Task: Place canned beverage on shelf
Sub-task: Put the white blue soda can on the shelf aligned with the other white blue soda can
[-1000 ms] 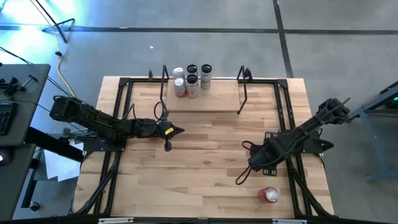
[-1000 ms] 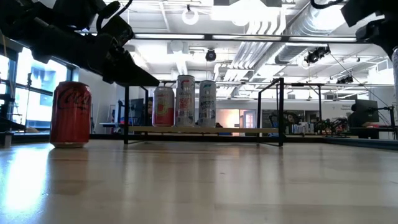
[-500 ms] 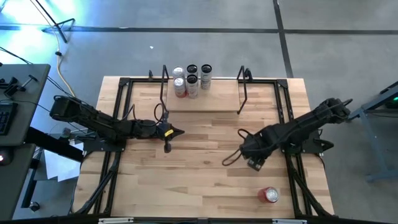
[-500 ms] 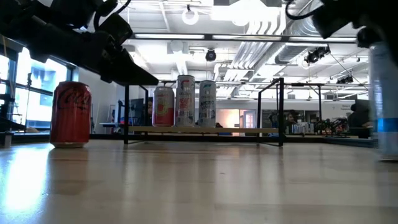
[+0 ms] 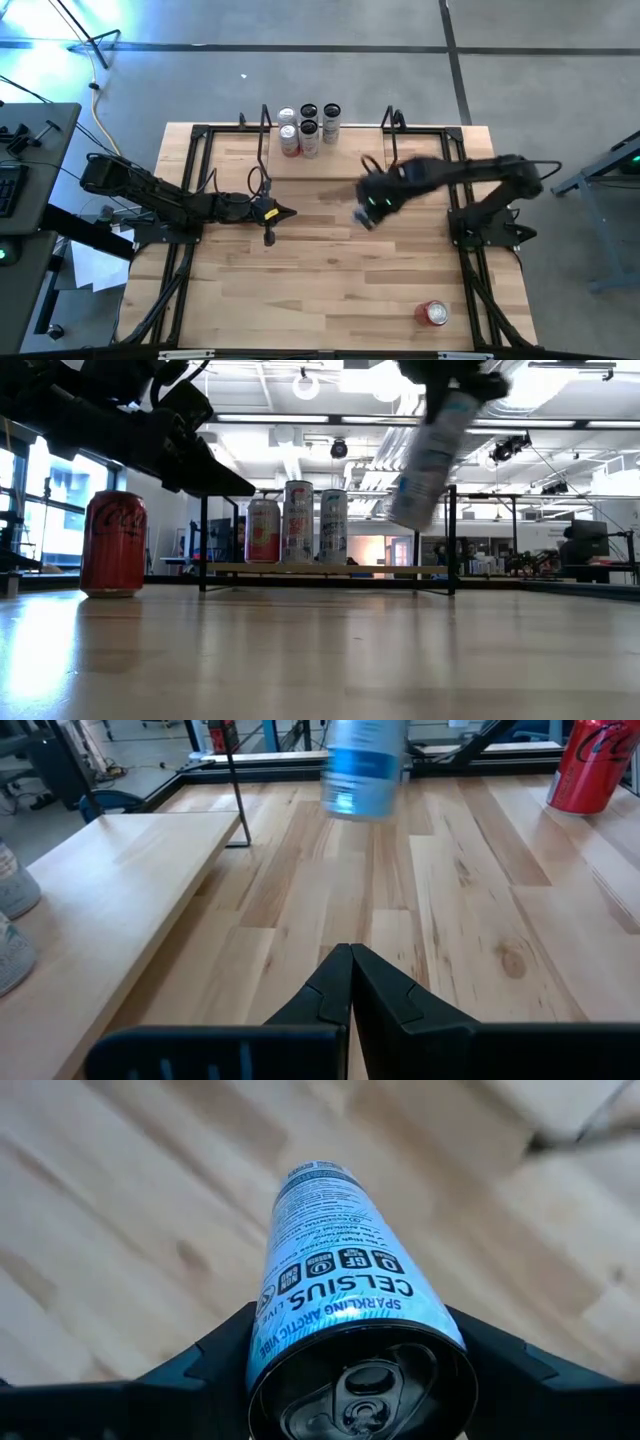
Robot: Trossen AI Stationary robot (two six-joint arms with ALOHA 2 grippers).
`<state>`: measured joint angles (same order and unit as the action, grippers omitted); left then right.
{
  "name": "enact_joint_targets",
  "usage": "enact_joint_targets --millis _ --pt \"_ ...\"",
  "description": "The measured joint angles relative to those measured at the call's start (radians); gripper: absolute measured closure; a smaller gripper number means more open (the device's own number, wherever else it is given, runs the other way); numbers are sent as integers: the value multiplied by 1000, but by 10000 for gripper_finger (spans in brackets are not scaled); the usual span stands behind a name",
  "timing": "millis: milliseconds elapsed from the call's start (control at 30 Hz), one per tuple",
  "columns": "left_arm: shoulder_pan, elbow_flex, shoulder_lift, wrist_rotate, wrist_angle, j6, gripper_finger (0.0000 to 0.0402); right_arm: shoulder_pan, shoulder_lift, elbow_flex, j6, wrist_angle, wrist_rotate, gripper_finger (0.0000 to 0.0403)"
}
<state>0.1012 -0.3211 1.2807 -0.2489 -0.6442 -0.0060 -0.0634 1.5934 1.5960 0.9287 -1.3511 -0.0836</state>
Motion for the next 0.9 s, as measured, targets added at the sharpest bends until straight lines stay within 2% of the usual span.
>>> enact_joint_targets --millis 300,400,467,533,700,900 --pt "0 0 0 0 -1 1 401 277 387 606 -277 -221 46 161" --pt "0 0 0 1 0 1 401 356 505 764 -363 -205 81 161" --pt "-1 0 0 1 3 0 401 404 508 717 -387 -126 129 161" --pt "-1 0 0 2 3 4 401 451 520 678 -424 -160 158 161" --pt "-1 0 0 2 -1 10 401 507 532 627 -509 -181 56 161" --pt "-3 0 0 2 -7 17 401 499 529 635 -519 -183 44 161"
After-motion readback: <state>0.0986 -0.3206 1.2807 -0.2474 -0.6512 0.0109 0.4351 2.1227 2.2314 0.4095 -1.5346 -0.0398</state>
